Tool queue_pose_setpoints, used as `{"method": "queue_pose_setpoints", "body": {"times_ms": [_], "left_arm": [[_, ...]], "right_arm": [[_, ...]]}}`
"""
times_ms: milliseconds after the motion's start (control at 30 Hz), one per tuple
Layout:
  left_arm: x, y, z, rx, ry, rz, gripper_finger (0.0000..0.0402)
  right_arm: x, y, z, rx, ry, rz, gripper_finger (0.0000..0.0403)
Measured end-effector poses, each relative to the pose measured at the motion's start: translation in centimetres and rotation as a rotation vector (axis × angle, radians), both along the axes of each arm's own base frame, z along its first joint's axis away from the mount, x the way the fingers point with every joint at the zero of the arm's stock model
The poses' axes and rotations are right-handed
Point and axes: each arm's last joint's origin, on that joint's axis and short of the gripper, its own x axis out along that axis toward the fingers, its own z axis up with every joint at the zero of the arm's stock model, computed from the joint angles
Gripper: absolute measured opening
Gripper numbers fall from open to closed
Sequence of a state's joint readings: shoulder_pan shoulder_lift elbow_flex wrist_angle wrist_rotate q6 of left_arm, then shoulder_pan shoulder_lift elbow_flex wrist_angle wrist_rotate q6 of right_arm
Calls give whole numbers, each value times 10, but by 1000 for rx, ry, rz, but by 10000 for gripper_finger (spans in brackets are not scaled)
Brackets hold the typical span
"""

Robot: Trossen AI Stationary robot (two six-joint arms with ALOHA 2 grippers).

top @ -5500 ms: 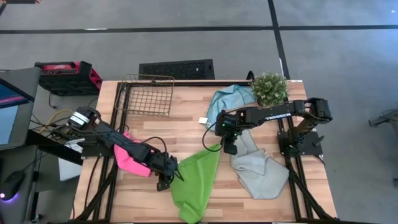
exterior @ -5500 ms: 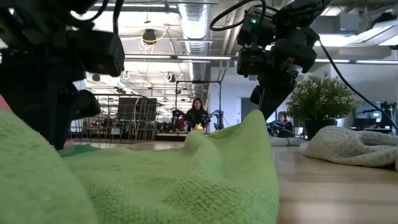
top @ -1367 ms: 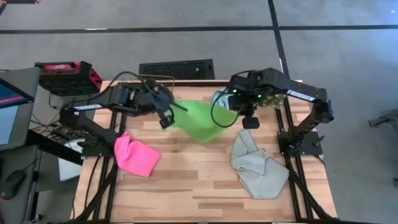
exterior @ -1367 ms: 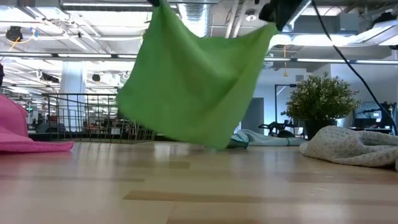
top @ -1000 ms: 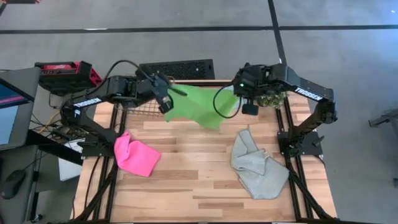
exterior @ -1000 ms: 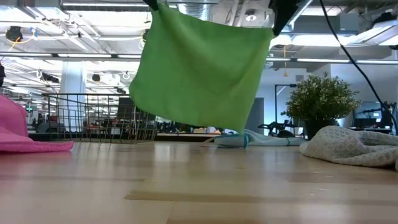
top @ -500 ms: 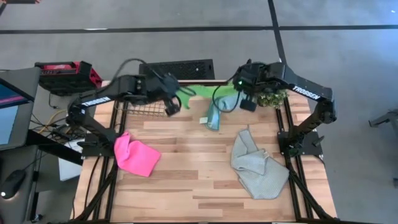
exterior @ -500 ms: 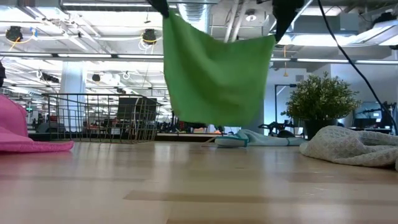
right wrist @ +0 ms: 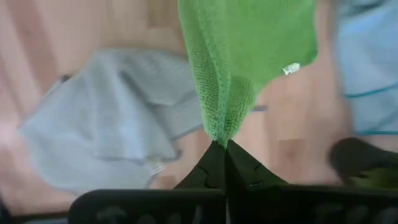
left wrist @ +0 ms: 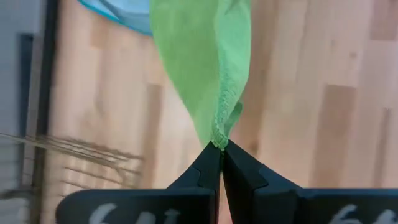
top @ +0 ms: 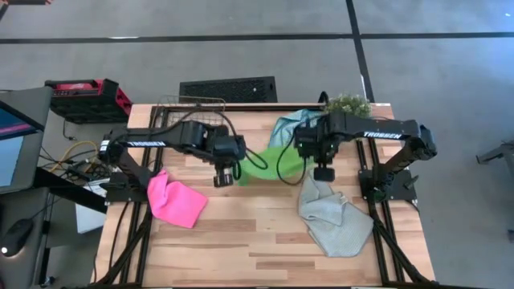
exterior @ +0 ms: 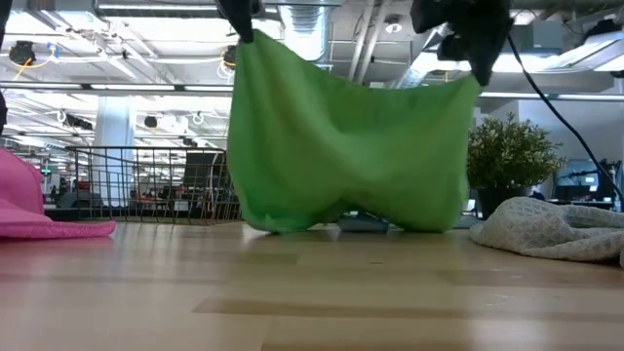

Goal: Fold microfiber towels
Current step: Fold the green microfiber cloth

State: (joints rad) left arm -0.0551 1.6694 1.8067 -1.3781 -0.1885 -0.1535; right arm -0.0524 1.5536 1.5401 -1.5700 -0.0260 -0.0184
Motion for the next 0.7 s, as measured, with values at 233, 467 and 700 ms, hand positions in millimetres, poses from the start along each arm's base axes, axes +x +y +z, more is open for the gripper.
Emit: {"method": "queue_pose_setpoints", "body": {"times_ms": [233,467,700], "left_arm": [[-5,-29,-21,-87,99,-17,0],[-3,-58,-35,-134,67,-56,0],[1,-46,-34,-18,-6,102,0]], "right_arm": [[2,30,-13,67,17,-10,8],[1,56,-29,105,28,27,8],[2,46,-19,-128,-57,20,8]]}}
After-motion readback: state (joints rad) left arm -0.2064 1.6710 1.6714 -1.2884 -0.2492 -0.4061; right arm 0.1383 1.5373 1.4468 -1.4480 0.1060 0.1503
